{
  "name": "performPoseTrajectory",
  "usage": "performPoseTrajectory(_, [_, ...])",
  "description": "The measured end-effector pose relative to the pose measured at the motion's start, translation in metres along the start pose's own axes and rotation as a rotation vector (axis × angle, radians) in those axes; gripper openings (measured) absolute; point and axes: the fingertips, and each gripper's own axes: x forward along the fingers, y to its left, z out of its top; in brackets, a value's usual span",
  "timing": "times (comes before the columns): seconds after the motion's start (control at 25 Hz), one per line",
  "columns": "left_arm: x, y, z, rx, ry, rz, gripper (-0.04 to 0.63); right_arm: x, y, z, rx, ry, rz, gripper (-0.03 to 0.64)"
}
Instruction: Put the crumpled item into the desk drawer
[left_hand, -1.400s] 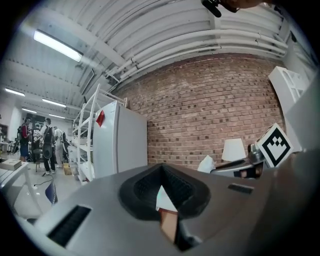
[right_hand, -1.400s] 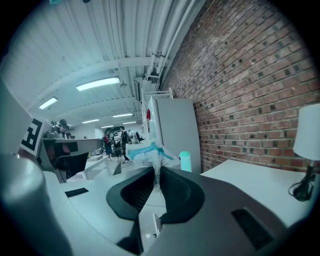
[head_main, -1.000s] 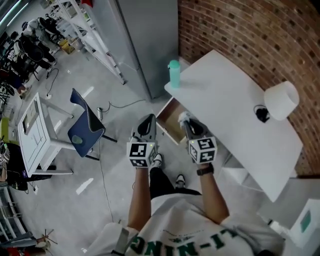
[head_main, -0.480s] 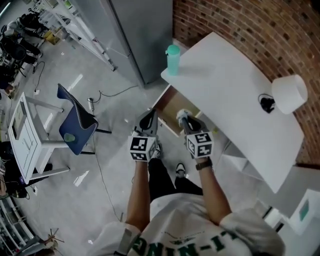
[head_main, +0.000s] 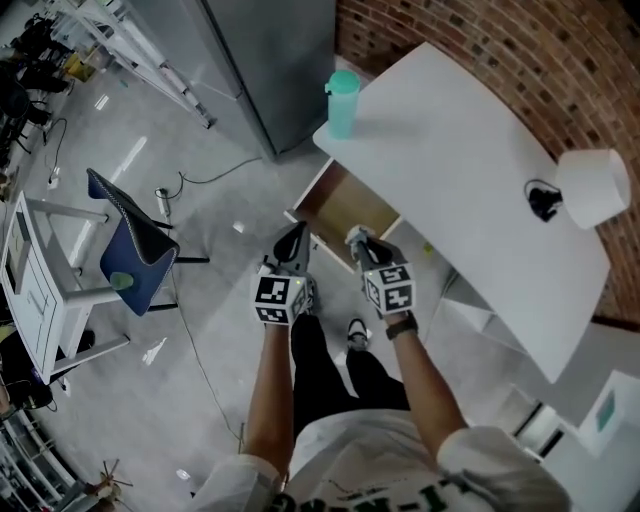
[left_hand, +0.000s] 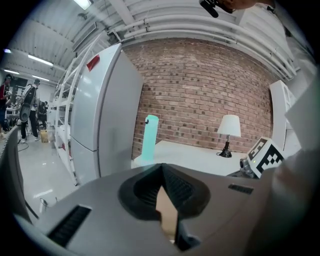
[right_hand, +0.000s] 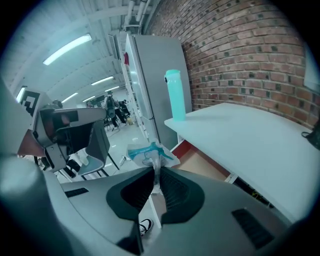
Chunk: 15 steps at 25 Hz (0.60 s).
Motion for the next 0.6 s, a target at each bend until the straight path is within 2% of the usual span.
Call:
performPoseTrajectory(0.24, [0.021, 0.006, -0.035, 0.024, -0.004, -0.013, -0.003, 0.034, -0.012, -0.032, 0.007, 0.048, -0.004, 0.04])
performPoseTrajectory(0.6, [0.04, 0.018, -0.087, -0.037, 0.042, -0.035, -0.003, 0.092, -0.023, -0.063, 0.057, 0.119, 0.006, 0.04])
